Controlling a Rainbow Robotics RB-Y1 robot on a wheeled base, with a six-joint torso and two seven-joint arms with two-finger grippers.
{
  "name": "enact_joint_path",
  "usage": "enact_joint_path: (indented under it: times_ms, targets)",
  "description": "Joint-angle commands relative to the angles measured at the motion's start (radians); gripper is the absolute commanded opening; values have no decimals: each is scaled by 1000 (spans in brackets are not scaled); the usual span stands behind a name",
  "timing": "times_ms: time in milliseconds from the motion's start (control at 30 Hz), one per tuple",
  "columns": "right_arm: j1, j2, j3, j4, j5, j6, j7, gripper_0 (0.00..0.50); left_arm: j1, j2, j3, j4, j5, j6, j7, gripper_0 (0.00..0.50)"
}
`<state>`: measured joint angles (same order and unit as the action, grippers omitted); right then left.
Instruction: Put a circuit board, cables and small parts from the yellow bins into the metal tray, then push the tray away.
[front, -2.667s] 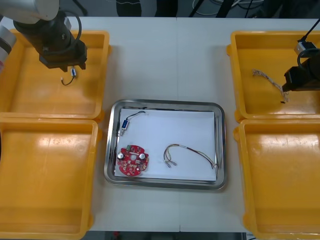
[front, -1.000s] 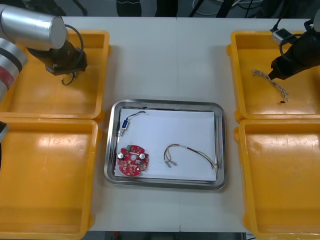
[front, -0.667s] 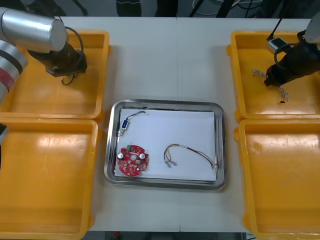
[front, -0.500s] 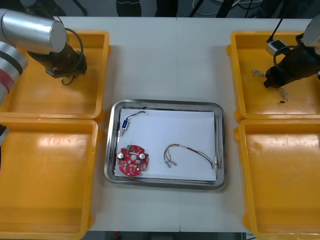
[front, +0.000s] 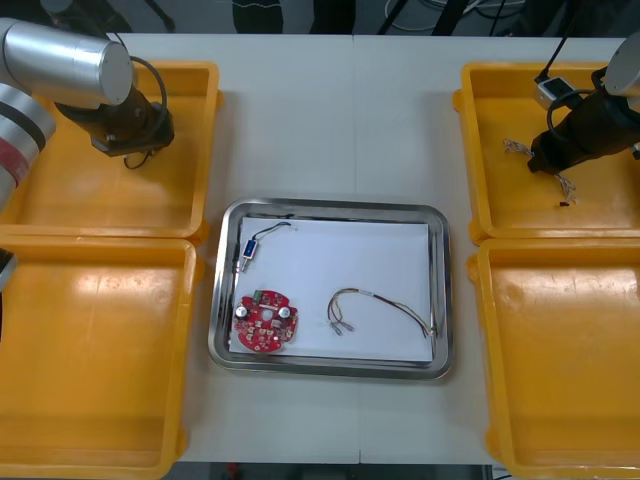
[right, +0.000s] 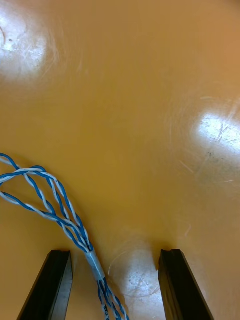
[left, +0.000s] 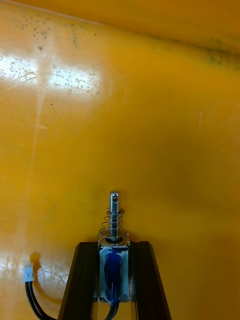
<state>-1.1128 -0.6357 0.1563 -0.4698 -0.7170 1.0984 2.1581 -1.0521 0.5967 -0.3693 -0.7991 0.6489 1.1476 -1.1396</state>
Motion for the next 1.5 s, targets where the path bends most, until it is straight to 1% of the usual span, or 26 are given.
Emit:
enact_joint_path:
  times_ms: [33,67,100,133,267,433,567,767,933,1067,1233,1267,1300,1367,1500]
  targets:
    - [-13,19,0,6,-7,-15,43,90,4,-3,-13,-17,8,14,-98,0]
    - [-13,19,0,6,-12,-14,43,65,6,-2,-13,-23,6,21,-100,0]
    - [-12,19,0,6,-19,-15,43,65,4,6,-11,-37,3,38,-103,0]
    - [-12,19,0,6,-19,-15,43,0,4,11,-11,-54,0,55,-103,0]
    - [-13,19,0,6,-18,-14,42,0,6,29,9,-101,-11,121,-100,0]
    - [-13,13,-4,-15,-15,1,39,0,4,52,72,-186,-26,241,-106,0]
    - [-13,-2,-20,-87,1,77,25,0,4,71,108,-289,-63,360,-106,0]
    - [-13,-16,-77,-173,25,176,14,0,4,94,170,-417,-72,503,-104,0]
    - [-13,-35,-127,-276,53,317,6,0,4,95,197,-520,-78,606,-97,0]
    - [-9,-45,-156,-371,70,434,-1,0,4,89,199,-578,-75,667,-81,0]
    - [10,-52,-184,-486,90,545,-14,0,4,89,197,-628,-61,709,-66,0]
    - [22,-53,-192,-527,94,575,-18,0,6,89,199,-638,-58,719,-63,0]
    - [22,-53,-192,-527,94,575,-18,0,6,89,199,-638,-58,719,-63,0]
    - [47,-53,-198,-621,103,638,-26,0,4,89,199,-654,-48,727,-55,0]
    - [73,-53,-202,-722,105,706,-35,0,4,81,197,-661,-37,727,-45,0]
